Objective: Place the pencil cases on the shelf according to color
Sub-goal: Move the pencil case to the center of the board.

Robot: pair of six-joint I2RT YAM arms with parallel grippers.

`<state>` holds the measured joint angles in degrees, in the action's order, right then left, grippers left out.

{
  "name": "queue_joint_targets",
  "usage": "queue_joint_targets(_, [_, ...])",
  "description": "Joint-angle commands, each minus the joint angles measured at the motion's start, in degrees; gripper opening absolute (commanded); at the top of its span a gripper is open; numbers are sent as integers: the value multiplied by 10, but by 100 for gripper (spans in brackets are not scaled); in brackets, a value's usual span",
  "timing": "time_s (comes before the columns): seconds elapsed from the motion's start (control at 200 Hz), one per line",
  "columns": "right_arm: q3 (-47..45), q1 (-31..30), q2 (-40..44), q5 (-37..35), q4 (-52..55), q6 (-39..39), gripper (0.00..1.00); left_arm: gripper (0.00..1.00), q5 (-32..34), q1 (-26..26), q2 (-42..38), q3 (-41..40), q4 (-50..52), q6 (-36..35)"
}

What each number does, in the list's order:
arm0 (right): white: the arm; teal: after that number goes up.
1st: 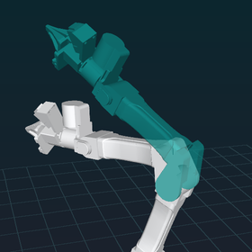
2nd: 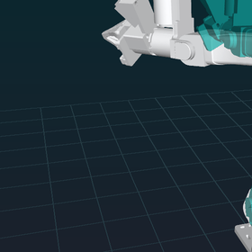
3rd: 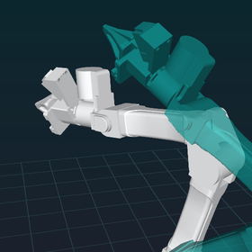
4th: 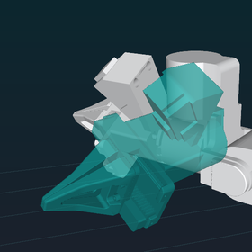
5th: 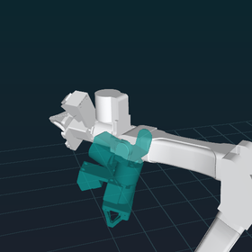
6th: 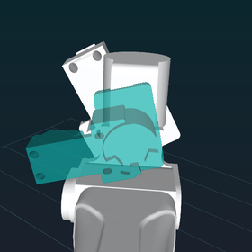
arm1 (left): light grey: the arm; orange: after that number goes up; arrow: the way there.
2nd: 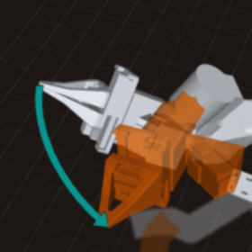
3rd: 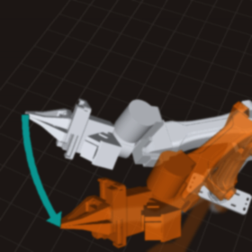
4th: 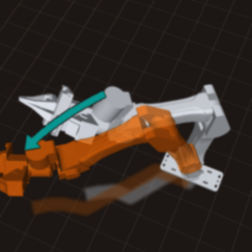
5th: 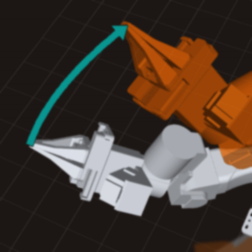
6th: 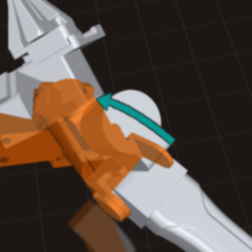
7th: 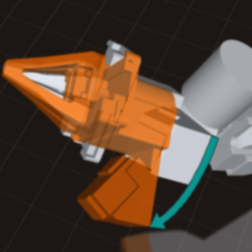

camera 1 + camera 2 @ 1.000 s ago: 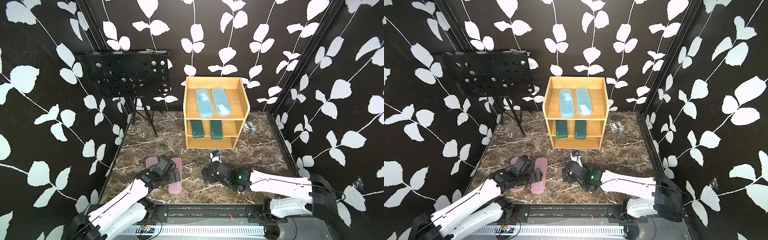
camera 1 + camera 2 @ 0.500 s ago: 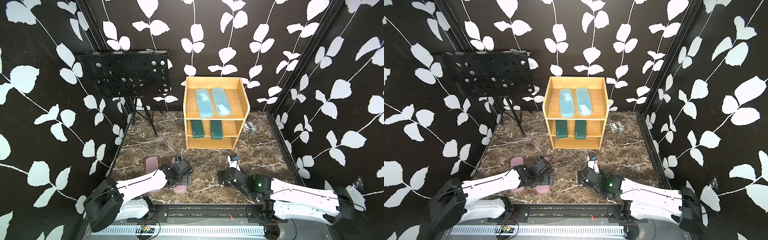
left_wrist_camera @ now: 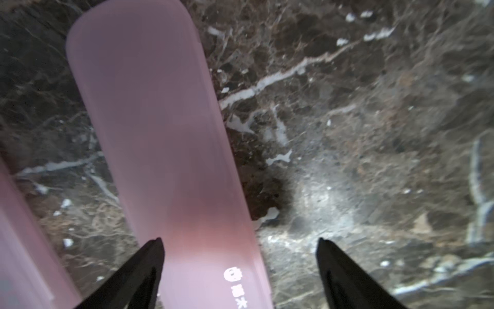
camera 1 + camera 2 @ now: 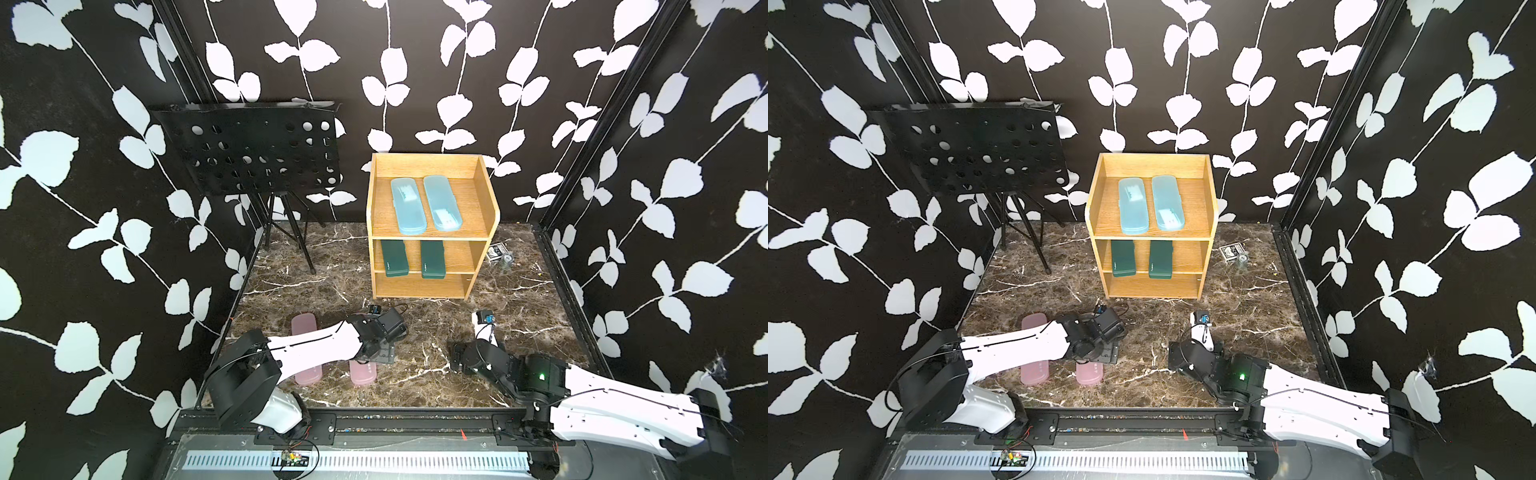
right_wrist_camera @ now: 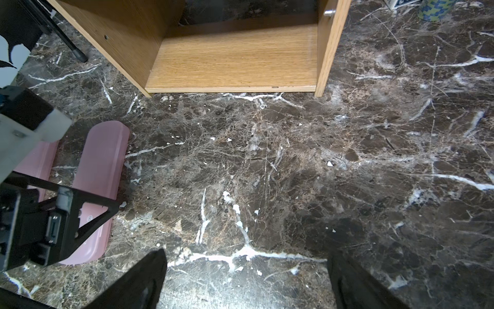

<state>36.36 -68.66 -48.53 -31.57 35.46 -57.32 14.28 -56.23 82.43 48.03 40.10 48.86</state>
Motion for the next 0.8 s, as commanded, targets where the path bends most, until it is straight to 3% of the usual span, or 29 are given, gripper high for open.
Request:
queue_joint_targets(0.0, [-12, -5, -8, -15, 5, -3, 97, 99, 46, -2, -67, -9, 44, 22])
queue_joint_targets(0.185, [-11, -4, -27, -14, -16, 12, 97, 99, 56, 12, -138, -64, 33, 26])
queue_joint_targets(0.335, [-6, -5, -52, -8, -33, 24, 97, 96, 7, 44, -98, -79, -9, 5])
queue_joint_targets(0.415, [-3, -4, -63, -3, -36, 28, 97, 88, -9, 46, -87, -80, -33, 3])
queue_joint_targets(0.795, [-20, -4, -37, -7, -12, 24, 97, 78, -90, 42, 3, -30, -76, -11])
